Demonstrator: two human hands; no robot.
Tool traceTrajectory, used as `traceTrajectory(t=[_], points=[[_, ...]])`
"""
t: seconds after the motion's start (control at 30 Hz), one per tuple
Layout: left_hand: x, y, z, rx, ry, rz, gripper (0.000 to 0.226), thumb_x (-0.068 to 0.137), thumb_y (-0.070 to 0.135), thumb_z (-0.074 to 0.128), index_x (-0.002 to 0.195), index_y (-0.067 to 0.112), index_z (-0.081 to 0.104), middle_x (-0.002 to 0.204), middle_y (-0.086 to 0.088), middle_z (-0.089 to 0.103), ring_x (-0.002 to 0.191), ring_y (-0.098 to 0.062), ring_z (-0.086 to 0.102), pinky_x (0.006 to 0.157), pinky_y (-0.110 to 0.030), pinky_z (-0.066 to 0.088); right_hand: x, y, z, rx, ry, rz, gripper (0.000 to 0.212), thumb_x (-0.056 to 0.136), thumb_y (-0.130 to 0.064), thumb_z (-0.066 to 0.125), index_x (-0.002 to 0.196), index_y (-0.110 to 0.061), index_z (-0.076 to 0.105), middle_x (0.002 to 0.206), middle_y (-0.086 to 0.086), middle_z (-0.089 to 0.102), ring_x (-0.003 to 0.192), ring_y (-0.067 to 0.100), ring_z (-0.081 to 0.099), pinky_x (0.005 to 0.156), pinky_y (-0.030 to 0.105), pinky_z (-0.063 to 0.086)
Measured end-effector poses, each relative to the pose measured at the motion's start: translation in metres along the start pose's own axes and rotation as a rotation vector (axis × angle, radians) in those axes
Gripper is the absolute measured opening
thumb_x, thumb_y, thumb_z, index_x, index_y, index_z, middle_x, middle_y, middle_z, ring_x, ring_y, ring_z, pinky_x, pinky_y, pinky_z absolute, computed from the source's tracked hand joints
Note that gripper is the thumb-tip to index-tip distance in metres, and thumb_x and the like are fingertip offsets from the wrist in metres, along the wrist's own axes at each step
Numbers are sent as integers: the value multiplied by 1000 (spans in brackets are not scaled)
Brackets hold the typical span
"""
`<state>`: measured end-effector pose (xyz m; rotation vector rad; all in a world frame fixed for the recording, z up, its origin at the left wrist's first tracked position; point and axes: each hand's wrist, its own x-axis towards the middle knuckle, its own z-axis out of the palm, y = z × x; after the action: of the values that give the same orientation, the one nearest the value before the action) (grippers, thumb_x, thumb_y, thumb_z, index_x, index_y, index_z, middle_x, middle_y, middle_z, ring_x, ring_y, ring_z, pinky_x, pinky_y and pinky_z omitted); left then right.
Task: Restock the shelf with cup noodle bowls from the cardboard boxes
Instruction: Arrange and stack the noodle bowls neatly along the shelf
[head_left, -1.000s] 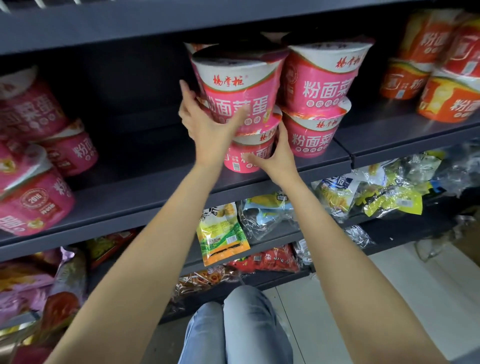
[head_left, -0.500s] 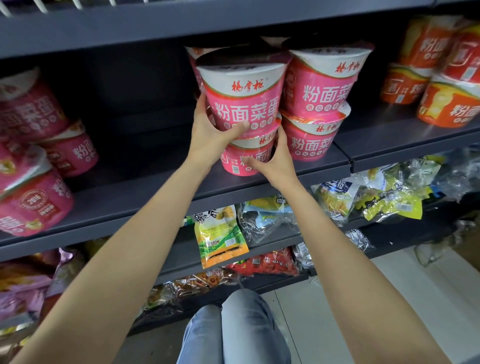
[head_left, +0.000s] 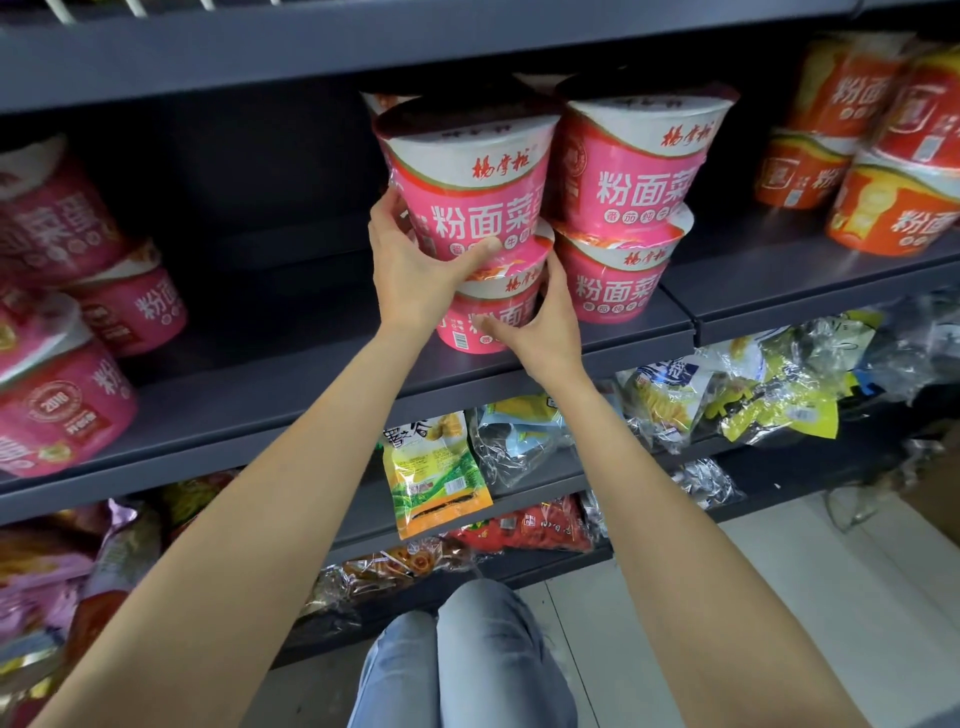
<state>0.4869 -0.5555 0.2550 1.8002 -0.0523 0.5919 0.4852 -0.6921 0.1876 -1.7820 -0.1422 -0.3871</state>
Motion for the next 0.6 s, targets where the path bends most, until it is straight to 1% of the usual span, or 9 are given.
traceTrajectory(t=[0.1, 0.17, 0.23, 0.3, 0.33, 0.37, 0.47, 0.53, 0.6], points=[[1, 0, -5, -9, -17, -2, 111, 51, 49, 91, 139, 15, 32, 136, 1, 48, 122, -6, 52, 101, -32, 49, -3, 2, 5, -3, 31, -10, 110, 59, -47, 85, 148, -27, 23, 144, -3, 40, 132, 14, 40, 106, 42, 41], [3, 1, -7, -10, -31, 2, 109, 52, 47, 91, 139, 15, 34, 135, 2, 49, 121, -6, 52, 101, -31, 49, -3, 5, 8, 12, 34, 2, 112, 57, -49, 84, 146, -24, 21, 144, -2, 36, 133, 15, 36, 108, 44, 39], [4, 2, -9, -8, -58, 10, 107, 54, 42, 92, 139, 14, 33, 135, 3, 49, 122, -6, 51, 102, -28, 47, 1, 8, 8, 53, -3, 25, 115, 56, -43, 87, 145, -22, 17, 144, 0, 30, 134, 16, 34, 109, 45, 37], [5, 3, -11, 4, -91, 13, 106, 56, 39, 92, 140, 13, 31, 135, 3, 48, 122, -5, 50, 101, -25, 47, 7, 10, 6, 105, -90, 52, 120, 59, -29, 90, 145, -22, 7, 145, -1, 25, 133, 14, 35, 110, 40, 38], [5, 4, -11, 9, -107, 12, 107, 57, 38, 91, 141, 13, 30, 135, 3, 48, 121, -5, 51, 101, -24, 47, 9, 10, 4, 106, -123, 65, 122, 61, -24, 90, 145, -23, 2, 145, -3, 25, 131, 13, 36, 108, 37, 39], [6, 4, -12, 12, -120, 9, 107, 59, 36, 91, 141, 12, 28, 134, 3, 48, 121, -5, 51, 100, -24, 47, 10, 9, 4, 90, -135, 77, 126, 60, -24, 90, 146, -25, -2, 145, -4, 27, 130, 12, 38, 107, 36, 40], [7, 4, -14, 9, -144, 3, 105, 62, 32, 90, 143, 11, 26, 133, 4, 50, 118, -3, 53, 98, -20, 48, 3, 6, 10, 1, -35, 92, 129, 50, -44, 89, 146, -39, 3, 146, -4, 36, 131, 16, 41, 106, 44, 41], [6, 4, -13, 1, -141, 7, 105, 63, 31, 89, 144, 10, 26, 133, 4, 50, 118, -3, 53, 97, -18, 47, -4, 5, 18, -76, 74, 76, 125, 51, -47, 87, 147, -36, 8, 144, -3, 39, 132, 18, 40, 107, 47, 39], [4, 4, -10, -7, -131, 10, 105, 63, 30, 89, 144, 10, 26, 134, 3, 50, 119, -4, 52, 97, -17, 47, -7, 4, 26, -112, 151, 61, 123, 53, -44, 87, 148, -31, 10, 145, -2, 38, 132, 19, 39, 107, 49, 37]])
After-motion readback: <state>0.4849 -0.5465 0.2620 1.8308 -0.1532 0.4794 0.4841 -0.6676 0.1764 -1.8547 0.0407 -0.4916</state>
